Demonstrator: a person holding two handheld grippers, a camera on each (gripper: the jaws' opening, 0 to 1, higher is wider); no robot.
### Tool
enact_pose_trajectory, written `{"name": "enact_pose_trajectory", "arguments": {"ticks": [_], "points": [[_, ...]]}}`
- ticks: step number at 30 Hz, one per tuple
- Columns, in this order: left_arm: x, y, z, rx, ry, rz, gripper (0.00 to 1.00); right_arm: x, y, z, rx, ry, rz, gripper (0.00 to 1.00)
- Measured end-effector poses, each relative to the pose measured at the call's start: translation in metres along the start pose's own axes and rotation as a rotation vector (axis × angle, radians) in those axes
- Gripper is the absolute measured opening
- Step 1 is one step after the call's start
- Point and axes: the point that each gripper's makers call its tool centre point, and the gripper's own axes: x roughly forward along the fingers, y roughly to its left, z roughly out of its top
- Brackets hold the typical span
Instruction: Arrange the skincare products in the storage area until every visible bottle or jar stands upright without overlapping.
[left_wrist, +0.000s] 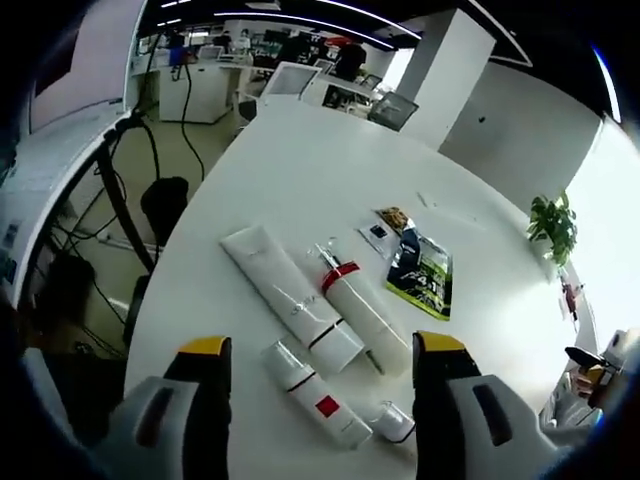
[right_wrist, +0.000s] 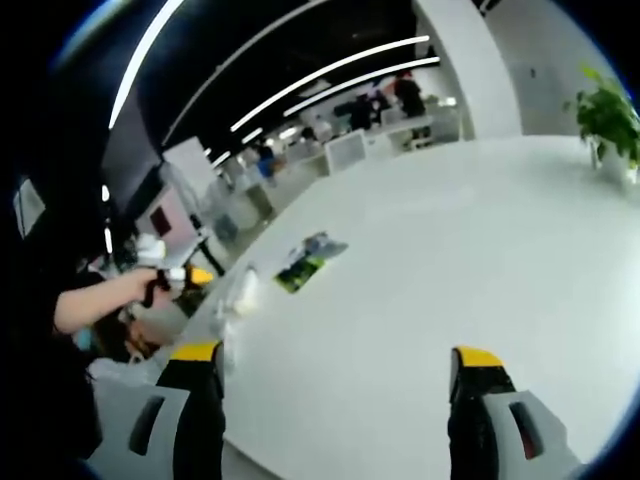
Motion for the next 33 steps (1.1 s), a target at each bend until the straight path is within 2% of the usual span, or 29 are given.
{"name": "enact_pose_trajectory", "arguments": {"ticks": [8, 14, 33], "points": [[0.014, 0.005, 0.004, -0.018, 0.004, 0.022, 0.65, 0.003, 0.002, 0.008, 0.004, -0.02, 0.008, 0.96], [0.026, 0.016, 0.004, -0.05, 0.017, 0.063, 0.63, 0.003, -0.002, 0.004, 0.013, -0.009, -0.002, 0.95], [0.049, 0.029, 0.006, -0.078, 0.048, 0.105, 0.54, 0.005, -0.008, -0.003, 0.03, 0.01, -0.017, 0.95]]}}
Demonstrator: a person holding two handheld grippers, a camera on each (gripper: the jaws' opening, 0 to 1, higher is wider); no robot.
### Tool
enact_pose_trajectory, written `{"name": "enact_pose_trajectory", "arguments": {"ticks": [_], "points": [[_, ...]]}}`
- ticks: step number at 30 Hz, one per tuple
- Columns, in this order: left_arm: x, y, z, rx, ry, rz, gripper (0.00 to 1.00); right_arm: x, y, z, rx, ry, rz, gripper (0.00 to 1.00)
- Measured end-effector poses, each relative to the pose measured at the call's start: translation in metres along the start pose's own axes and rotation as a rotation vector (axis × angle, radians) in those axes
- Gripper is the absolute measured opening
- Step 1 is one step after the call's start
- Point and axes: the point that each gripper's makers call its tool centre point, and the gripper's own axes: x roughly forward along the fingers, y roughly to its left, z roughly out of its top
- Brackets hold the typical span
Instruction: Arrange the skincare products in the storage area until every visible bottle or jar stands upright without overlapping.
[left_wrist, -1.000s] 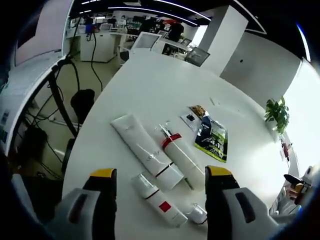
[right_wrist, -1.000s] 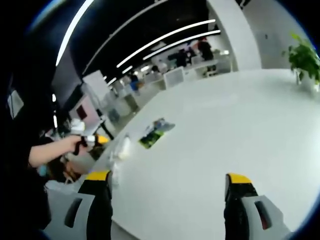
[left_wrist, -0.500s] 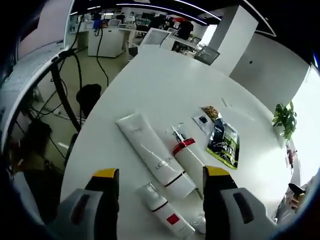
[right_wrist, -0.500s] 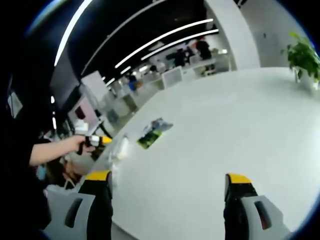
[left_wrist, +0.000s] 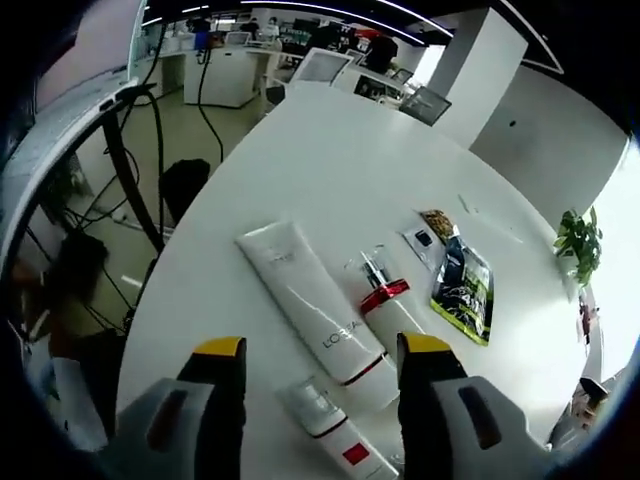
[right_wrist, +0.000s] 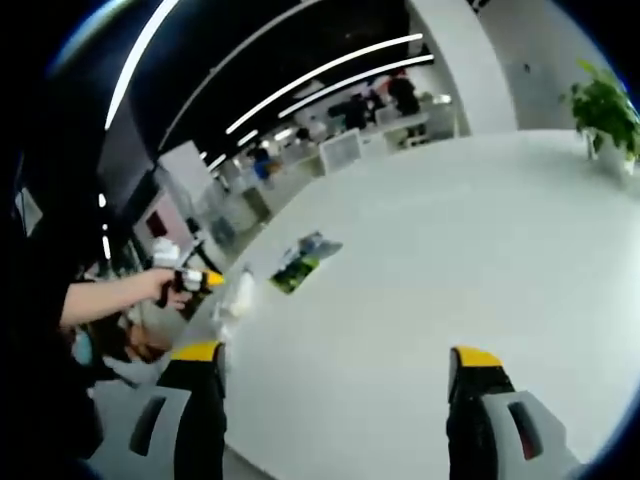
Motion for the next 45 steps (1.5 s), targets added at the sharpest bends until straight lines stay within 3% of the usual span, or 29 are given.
{"name": "enact_pose_trajectory", "arguments": {"ticks": [30, 35, 45], "points": [[0.039, 0.003, 0.004, -0.041, 0.039, 0.053, 0.43, 0.006, -0.008, -0.008, 0.017, 0.03, -0.01, 0.94], [0.042, 0.002, 0.011, -0.023, 0.029, 0.059, 0.42, 0.007, -0.01, -0.008, 0.021, 0.033, -0.015, 0.94], [0.047, -0.001, 0.012, 0.089, 0.033, 0.102, 0.39, 0.009, -0.011, -0.008, 0.022, 0.038, -0.018, 0.94]]}}
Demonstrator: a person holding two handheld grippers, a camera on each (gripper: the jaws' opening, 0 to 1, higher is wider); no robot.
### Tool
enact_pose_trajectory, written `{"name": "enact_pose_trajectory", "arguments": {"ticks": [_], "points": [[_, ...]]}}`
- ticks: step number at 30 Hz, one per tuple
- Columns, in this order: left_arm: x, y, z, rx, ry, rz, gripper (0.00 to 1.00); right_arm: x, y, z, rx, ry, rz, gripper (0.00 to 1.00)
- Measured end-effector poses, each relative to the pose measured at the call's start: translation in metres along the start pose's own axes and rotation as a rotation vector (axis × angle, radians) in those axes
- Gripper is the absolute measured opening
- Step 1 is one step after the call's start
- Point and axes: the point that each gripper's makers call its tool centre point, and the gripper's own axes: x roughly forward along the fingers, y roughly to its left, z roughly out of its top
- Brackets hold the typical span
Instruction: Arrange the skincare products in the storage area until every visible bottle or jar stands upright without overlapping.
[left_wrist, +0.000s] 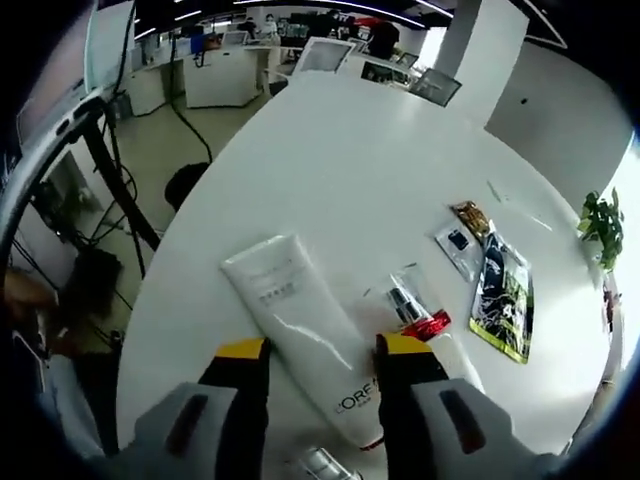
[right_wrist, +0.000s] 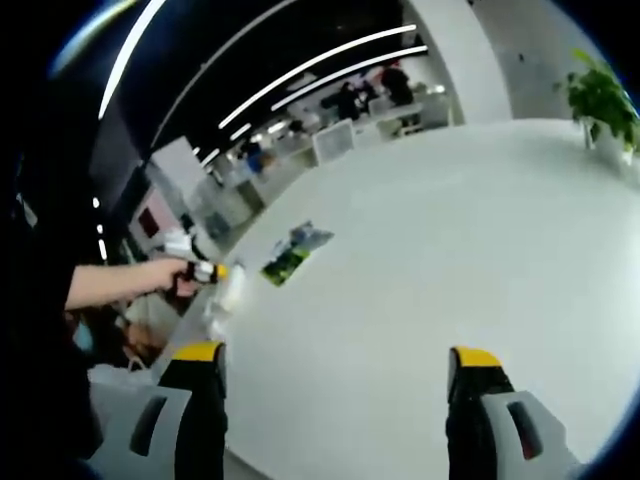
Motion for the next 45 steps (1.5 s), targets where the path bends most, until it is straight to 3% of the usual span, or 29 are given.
{"name": "enact_pose_trajectory", "arguments": {"ticks": [13, 33, 41, 45], "points": [[0.01, 0.0, 0.006, 0.154, -0.014, 0.043, 0.31, 0.0, -0.005, 0.001, -0.004, 0.011, -0.012, 0.93], [0.006, -0.002, 0.004, 0.113, -0.017, 0.003, 0.26, 0.006, 0.007, 0.007, -0.025, 0.002, 0.033, 0.95], [-0.002, -0.003, 0.003, 0.112, -0.049, -0.012, 0.25, 0.01, 0.01, 0.006, -0.038, 0.016, 0.049, 0.95], [-0.011, -0.005, 0.007, 0.127, -0.103, -0.031, 0.25, 0.014, 0.014, 0.008, -0.042, 0.014, 0.064, 0.95]]}}
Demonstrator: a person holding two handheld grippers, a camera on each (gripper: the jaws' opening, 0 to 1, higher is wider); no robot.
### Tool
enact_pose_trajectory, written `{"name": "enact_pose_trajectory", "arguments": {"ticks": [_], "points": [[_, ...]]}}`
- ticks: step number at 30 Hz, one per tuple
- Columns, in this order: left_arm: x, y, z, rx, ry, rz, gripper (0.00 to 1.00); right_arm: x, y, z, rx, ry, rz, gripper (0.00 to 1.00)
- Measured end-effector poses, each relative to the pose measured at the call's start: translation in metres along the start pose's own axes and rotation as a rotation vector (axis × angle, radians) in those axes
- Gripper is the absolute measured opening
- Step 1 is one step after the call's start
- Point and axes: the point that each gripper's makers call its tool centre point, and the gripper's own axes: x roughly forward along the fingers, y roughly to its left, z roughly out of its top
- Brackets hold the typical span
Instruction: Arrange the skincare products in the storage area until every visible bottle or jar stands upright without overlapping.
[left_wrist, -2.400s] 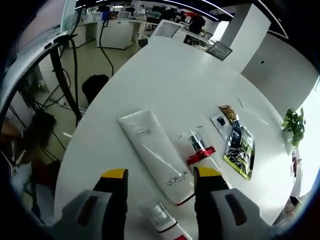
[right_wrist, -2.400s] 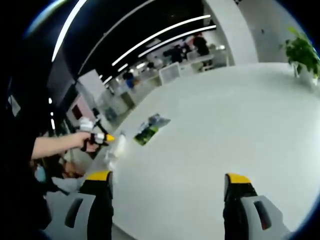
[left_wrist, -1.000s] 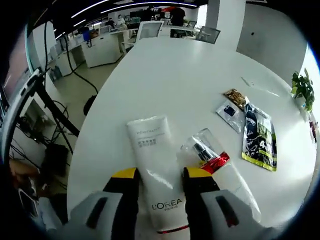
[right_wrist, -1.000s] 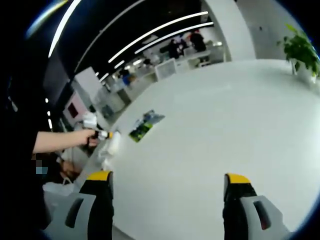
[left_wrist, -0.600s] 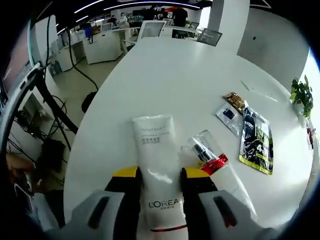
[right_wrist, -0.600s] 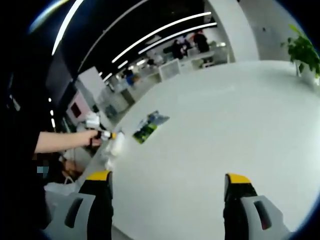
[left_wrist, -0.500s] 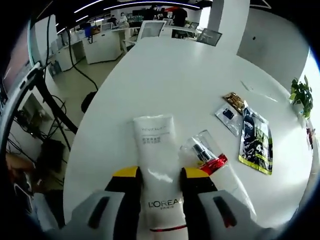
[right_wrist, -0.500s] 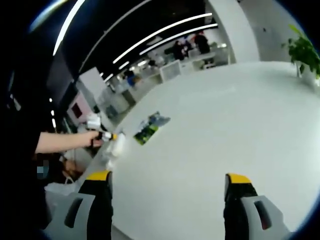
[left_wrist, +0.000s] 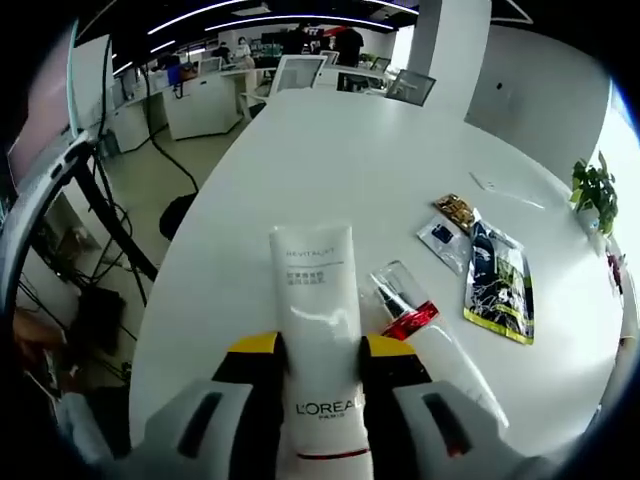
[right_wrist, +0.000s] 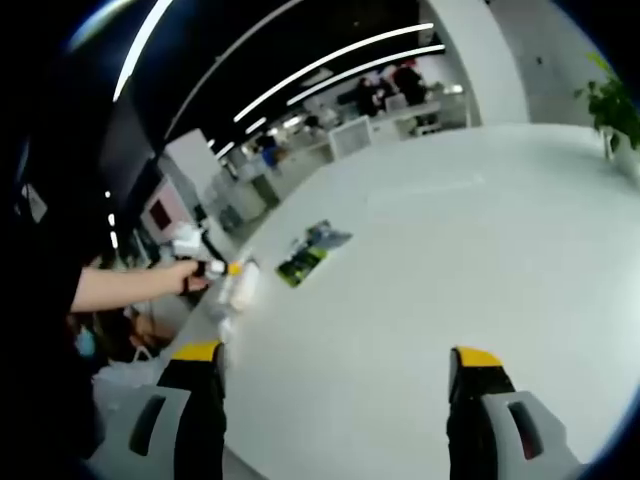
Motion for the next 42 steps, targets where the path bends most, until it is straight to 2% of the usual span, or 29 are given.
{"name": "enact_pose_trajectory", "arguments": {"ticks": [6, 14, 19, 30, 39, 42], "points": [[-0.017, -0.003, 0.01, 0.025, -0.079, -0.007, 0.25, 0.009, 0.012, 0.004, -0.01, 0.001, 0.035, 0.95], [-0.032, -0.009, 0.025, 0.055, -0.15, -0.032, 0.25, 0.018, 0.025, 0.008, -0.024, 0.001, 0.066, 0.95], [-0.047, -0.025, 0.041, 0.108, -0.223, -0.078, 0.25, 0.027, 0.04, 0.014, -0.027, -0.002, 0.11, 0.94], [-0.08, -0.051, 0.058, 0.155, -0.309, -0.129, 0.25, 0.042, 0.068, 0.031, -0.051, -0.026, 0.176, 0.94], [-0.118, -0.077, 0.08, 0.183, -0.405, -0.18, 0.25, 0.041, 0.083, 0.037, 0.016, -0.062, 0.222, 0.93], [-0.131, -0.091, 0.084, 0.234, -0.433, -0.202, 0.25, 0.04, 0.089, 0.046, 0.094, -0.101, 0.255, 0.91]]}}
